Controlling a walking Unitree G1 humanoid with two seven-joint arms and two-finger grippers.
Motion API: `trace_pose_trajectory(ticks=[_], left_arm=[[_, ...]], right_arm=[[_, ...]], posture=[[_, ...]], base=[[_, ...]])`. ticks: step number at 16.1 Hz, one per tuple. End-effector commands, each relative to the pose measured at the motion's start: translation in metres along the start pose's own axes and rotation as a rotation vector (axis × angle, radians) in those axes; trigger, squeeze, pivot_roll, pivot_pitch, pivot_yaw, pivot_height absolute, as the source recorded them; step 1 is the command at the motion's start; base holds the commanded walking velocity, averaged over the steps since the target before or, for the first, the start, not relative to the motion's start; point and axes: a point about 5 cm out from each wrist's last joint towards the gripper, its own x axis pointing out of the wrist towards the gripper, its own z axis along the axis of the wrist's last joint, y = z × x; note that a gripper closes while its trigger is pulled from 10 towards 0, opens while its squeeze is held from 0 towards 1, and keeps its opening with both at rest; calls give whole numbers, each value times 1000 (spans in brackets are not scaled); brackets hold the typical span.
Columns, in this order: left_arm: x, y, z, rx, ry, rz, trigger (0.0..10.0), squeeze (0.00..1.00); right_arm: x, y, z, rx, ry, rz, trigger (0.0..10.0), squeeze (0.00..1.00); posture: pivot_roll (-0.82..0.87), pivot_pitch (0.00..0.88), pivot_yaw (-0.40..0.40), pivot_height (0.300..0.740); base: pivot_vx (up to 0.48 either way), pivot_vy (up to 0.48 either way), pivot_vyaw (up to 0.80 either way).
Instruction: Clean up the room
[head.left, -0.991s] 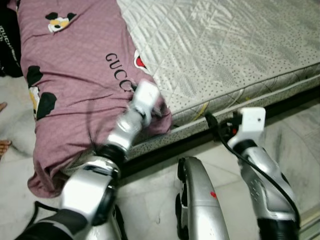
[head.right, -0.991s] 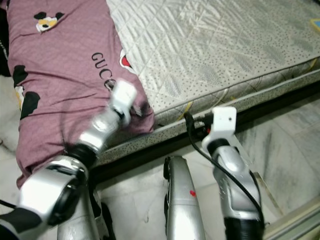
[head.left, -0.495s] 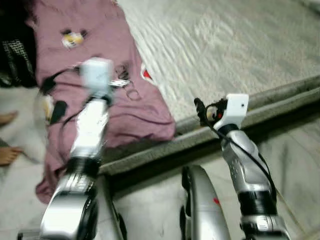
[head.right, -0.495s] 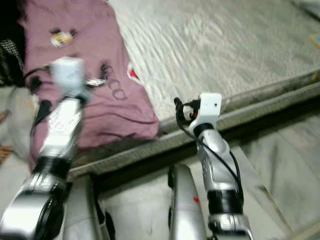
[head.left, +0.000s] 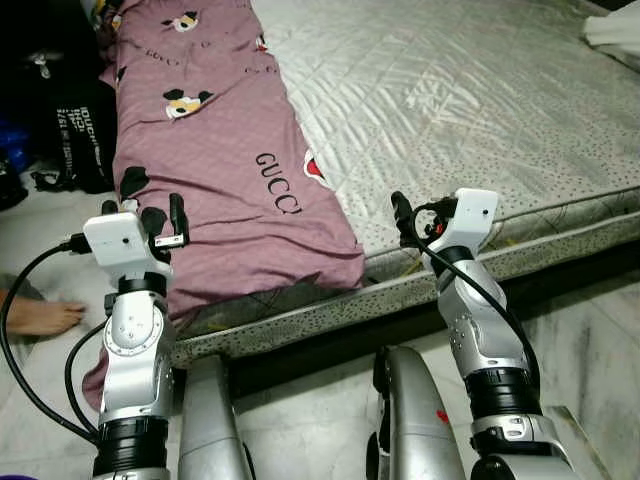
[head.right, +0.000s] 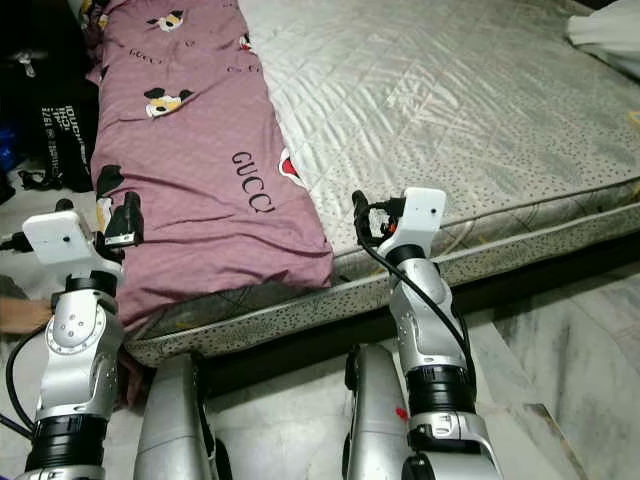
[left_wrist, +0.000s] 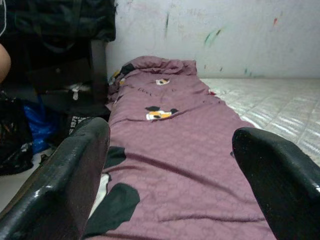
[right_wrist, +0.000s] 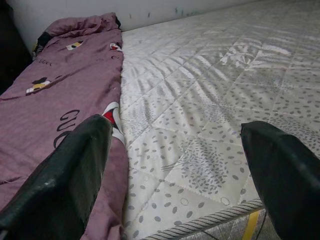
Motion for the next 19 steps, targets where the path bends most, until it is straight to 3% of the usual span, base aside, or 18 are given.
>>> trace_pose_trajectory(ticks=[1, 3, 5, 8, 15, 19], left_arm=[[0, 2, 4, 4, -5, 8, 10000, 0], [-2, 2, 5, 3, -2, 8, 10000, 0], [1, 8, 7, 13, 3, 34, 10000, 0], [0, 11, 6, 11, 11, 48, 10000, 0], [19, -5, 11, 1, 4, -17, 10000, 0], [20, -4, 12, -3, 4, -9, 10000, 0]], right_arm=[[1, 0, 0, 10, -8, -1, 10000, 0], [1, 0, 0, 11, -11, -1, 10000, 0], [9, 28, 9, 73, -59, 157, 10000, 0], [11, 30, 10, 69, -64, 162, 10000, 0], [16, 31, 15, 55, -89, 146, 10000, 0], [16, 33, 13, 44, -82, 160, 10000, 0]], posture=[[-63, 0, 18, 522], [-63, 0, 18, 522], [-24, 0, -21, 542], [-33, 0, -24, 572], [-60, 0, 5, 667], [-58, 0, -6, 712]], base=[[0, 0, 0], [0, 0, 0], [0, 0, 0], [0, 0, 0], [0, 0, 0], [0, 0, 0]])
